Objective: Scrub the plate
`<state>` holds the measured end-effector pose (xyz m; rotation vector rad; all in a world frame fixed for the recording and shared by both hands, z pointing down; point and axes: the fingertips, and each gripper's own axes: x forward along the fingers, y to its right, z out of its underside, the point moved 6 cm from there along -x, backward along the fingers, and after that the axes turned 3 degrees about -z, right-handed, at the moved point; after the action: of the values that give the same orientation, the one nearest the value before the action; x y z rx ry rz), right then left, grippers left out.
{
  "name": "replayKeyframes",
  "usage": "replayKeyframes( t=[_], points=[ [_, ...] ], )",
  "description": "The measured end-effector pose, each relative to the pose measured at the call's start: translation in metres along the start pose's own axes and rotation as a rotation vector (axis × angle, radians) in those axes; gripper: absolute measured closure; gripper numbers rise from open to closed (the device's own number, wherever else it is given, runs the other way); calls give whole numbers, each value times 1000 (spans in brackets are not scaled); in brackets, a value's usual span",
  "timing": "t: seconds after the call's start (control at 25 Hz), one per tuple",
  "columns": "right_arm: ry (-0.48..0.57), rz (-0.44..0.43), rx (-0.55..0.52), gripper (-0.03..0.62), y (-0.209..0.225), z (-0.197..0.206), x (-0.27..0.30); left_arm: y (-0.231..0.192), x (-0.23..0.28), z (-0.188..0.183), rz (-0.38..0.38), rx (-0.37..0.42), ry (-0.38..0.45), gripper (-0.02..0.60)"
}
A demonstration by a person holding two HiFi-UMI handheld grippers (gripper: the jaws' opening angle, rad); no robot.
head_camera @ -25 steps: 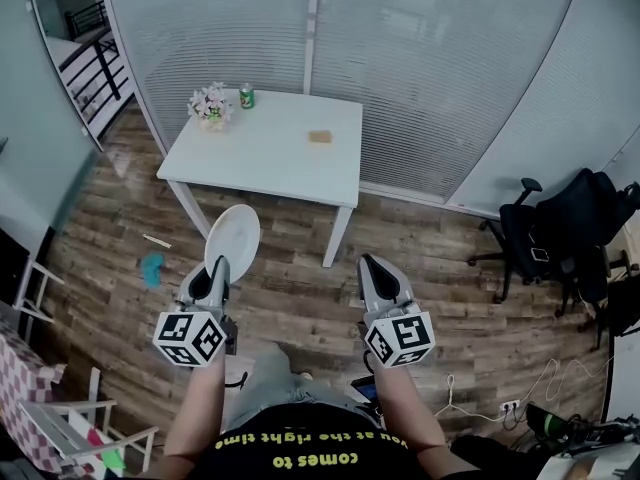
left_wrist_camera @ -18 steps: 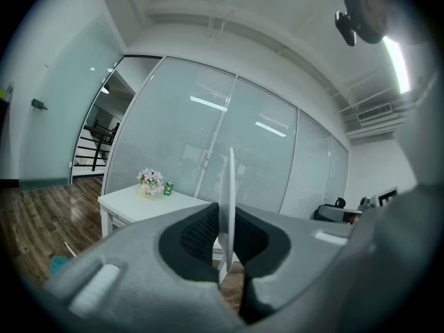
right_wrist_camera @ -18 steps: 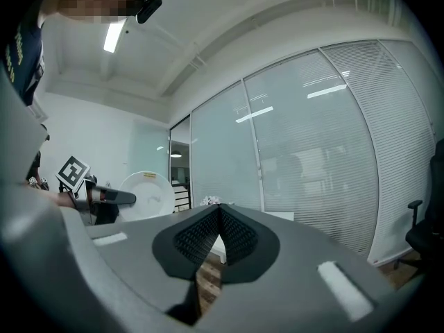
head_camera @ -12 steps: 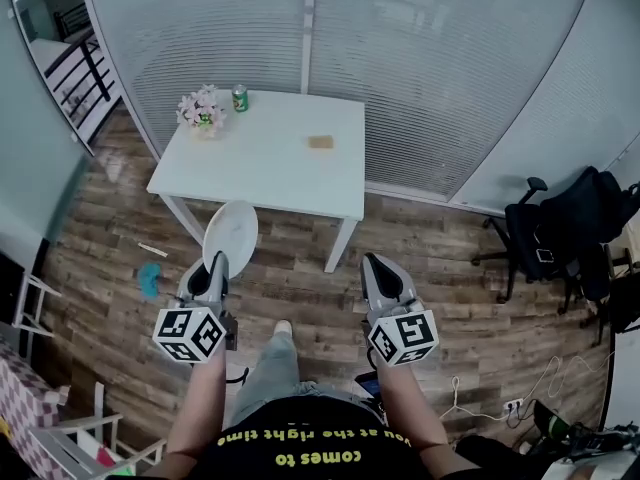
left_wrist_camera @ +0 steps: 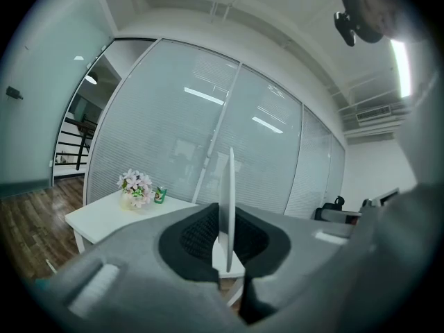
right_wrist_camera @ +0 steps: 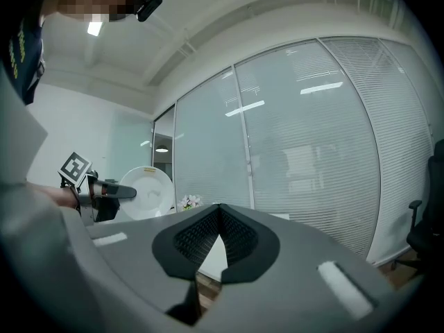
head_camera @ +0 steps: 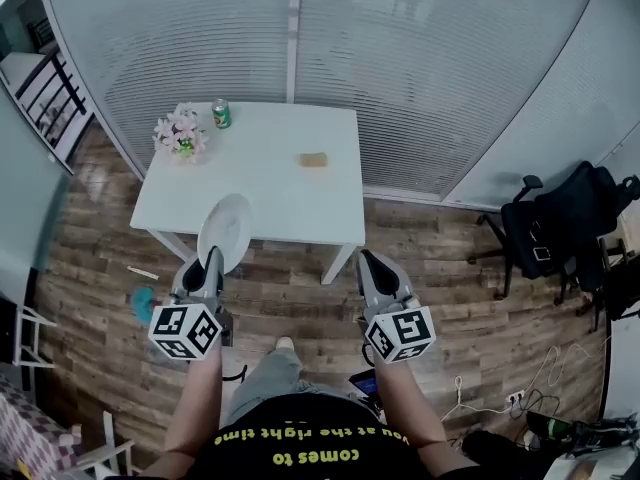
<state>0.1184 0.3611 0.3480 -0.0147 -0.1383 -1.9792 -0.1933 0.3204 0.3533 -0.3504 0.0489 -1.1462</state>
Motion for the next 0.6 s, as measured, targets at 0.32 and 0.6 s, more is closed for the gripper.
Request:
replayKeyframes(
  t=[0.32, 0.6],
  points=[
    [-6, 16, 3, 588, 12, -2, 57, -28, 52, -12, 28, 2, -17, 560],
    [-7, 18, -9, 588, 14, -1, 97, -52, 83, -15, 42, 5, -36, 560]
  ],
)
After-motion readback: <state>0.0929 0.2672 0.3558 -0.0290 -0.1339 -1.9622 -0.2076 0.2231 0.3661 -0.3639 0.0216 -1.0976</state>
